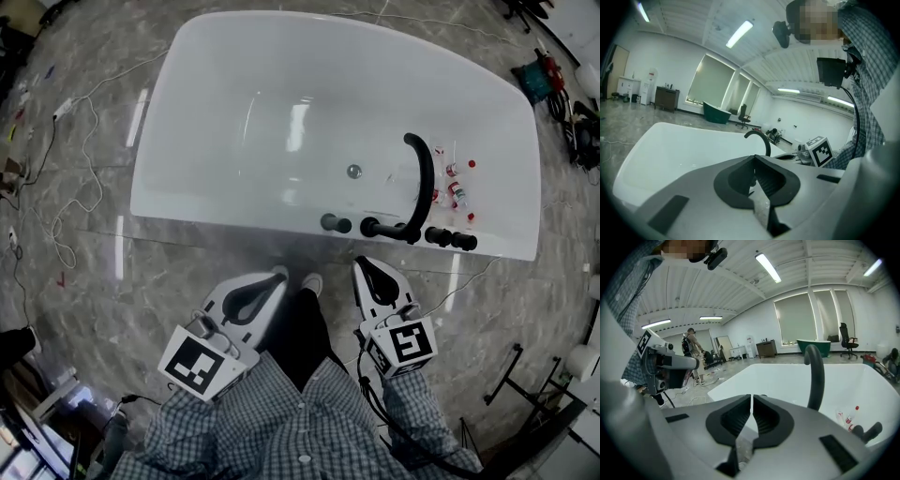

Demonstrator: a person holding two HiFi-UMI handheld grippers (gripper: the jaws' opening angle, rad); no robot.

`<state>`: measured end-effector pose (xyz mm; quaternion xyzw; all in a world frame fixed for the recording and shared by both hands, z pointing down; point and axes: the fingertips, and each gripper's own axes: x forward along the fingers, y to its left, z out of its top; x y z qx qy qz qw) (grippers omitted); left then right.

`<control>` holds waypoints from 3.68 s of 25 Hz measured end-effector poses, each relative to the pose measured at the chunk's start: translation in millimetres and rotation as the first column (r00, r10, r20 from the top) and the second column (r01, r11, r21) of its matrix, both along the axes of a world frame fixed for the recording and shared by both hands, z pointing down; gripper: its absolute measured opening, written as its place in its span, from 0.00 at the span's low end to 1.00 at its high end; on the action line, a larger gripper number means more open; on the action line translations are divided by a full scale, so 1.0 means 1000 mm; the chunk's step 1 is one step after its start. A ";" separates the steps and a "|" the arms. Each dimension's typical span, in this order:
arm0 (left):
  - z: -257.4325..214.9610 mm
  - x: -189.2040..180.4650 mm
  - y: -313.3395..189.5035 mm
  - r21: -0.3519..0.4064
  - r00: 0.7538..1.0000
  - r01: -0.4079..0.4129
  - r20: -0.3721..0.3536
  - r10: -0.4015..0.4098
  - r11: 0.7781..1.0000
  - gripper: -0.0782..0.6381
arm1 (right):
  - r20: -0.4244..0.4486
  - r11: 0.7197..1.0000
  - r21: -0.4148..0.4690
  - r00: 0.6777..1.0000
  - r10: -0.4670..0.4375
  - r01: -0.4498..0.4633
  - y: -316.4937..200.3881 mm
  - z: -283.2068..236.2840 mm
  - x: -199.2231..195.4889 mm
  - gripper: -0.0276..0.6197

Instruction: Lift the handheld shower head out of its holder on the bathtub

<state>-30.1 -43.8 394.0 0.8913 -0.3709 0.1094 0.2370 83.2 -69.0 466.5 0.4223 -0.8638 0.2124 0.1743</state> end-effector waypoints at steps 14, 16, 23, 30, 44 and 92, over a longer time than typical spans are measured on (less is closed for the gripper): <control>0.062 0.000 -0.019 -0.041 0.999 0.000 -0.038 -0.001 0.999 0.12 | -0.074 0.998 -0.058 0.997 -0.015 0.010 -0.007 0.080 -0.001 0.07; 0.070 0.002 -0.019 -0.043 0.999 -0.011 -0.036 0.009 0.999 0.12 | -0.086 0.998 -0.058 0.996 -0.012 0.007 -0.010 0.091 0.001 0.07; 0.094 0.000 -0.024 -0.058 0.999 -0.035 -0.026 0.034 0.998 0.12 | -0.102 0.996 -0.085 0.995 -0.011 0.003 -0.020 0.129 -0.004 0.08; 0.112 -0.007 -0.035 -0.067 0.999 -0.014 -0.034 0.011 0.998 0.12 | -0.106 0.992 -0.121 0.994 0.007 -0.020 -0.030 0.162 -0.006 0.08; 0.143 -0.015 -0.038 -0.109 1.000 -0.025 -0.018 0.023 0.994 0.12 | -0.147 0.981 -0.193 0.989 -0.027 -0.002 -0.033 0.218 -0.013 0.20; 0.157 -0.013 -0.047 -0.144 1.000 0.003 -0.029 -0.008 0.990 0.12 | -0.234 0.989 -0.146 0.970 -0.069 0.035 -0.085 0.226 -0.036 0.25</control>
